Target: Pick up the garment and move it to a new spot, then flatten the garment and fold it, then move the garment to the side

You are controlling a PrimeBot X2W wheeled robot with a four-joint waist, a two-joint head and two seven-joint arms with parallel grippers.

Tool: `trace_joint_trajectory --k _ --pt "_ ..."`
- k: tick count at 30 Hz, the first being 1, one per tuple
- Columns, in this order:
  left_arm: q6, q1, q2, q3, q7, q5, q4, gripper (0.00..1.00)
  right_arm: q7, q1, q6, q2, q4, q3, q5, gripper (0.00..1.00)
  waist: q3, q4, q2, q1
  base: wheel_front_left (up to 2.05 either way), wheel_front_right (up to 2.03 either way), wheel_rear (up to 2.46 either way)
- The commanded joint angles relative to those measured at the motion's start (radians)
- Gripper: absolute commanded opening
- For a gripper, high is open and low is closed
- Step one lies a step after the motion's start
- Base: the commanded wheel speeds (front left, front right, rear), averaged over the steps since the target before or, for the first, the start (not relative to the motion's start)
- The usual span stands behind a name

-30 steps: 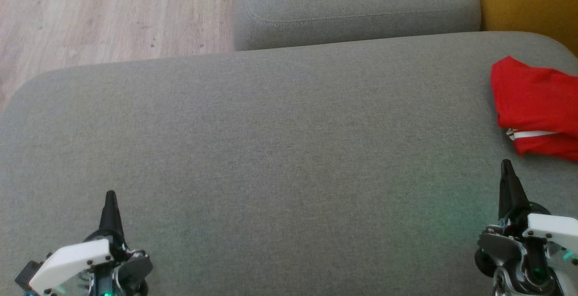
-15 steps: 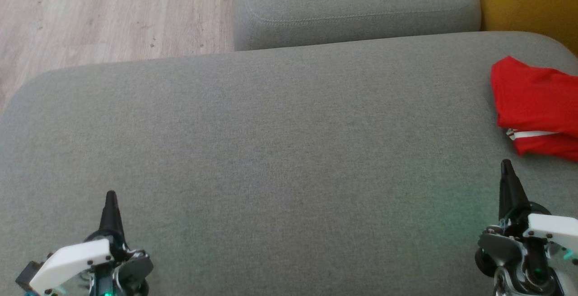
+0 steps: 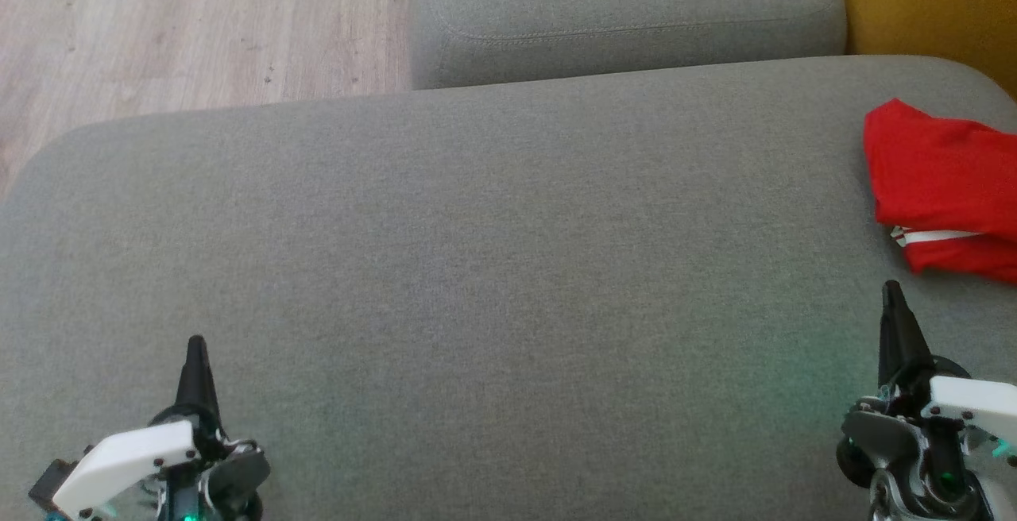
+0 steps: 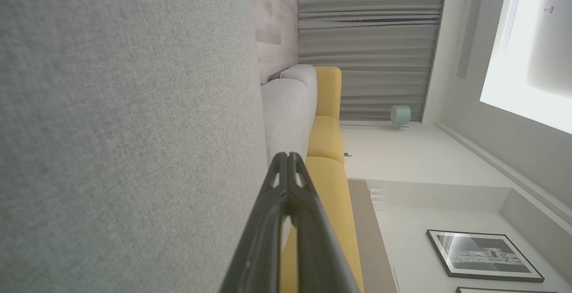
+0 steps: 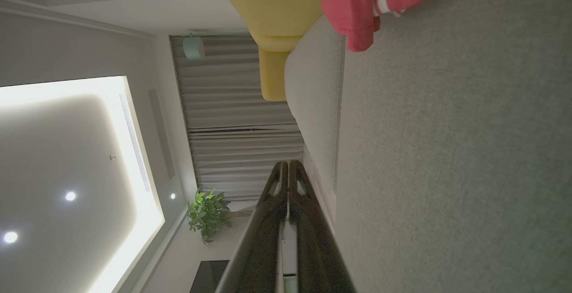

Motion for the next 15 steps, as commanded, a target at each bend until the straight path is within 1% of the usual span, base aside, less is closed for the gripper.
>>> trace_joint_trajectory --k 1,15 --pt "-0.007 -0.049 0.008 0.041 0.003 0.009 -0.028 0.00 0.008 -0.051 -0.001 -0.015 -0.031 0.016 -0.002 0.00 0.000 0.000 0.0000 0.0000 0.00 0.00 0.00" --pt "-0.007 -0.049 0.005 0.046 0.007 0.013 -0.028 0.00 0.011 -0.051 -0.001 -0.013 -0.031 0.012 -0.005 0.00 0.000 0.000 0.0000 0.0000 0.00 0.00 0.00"
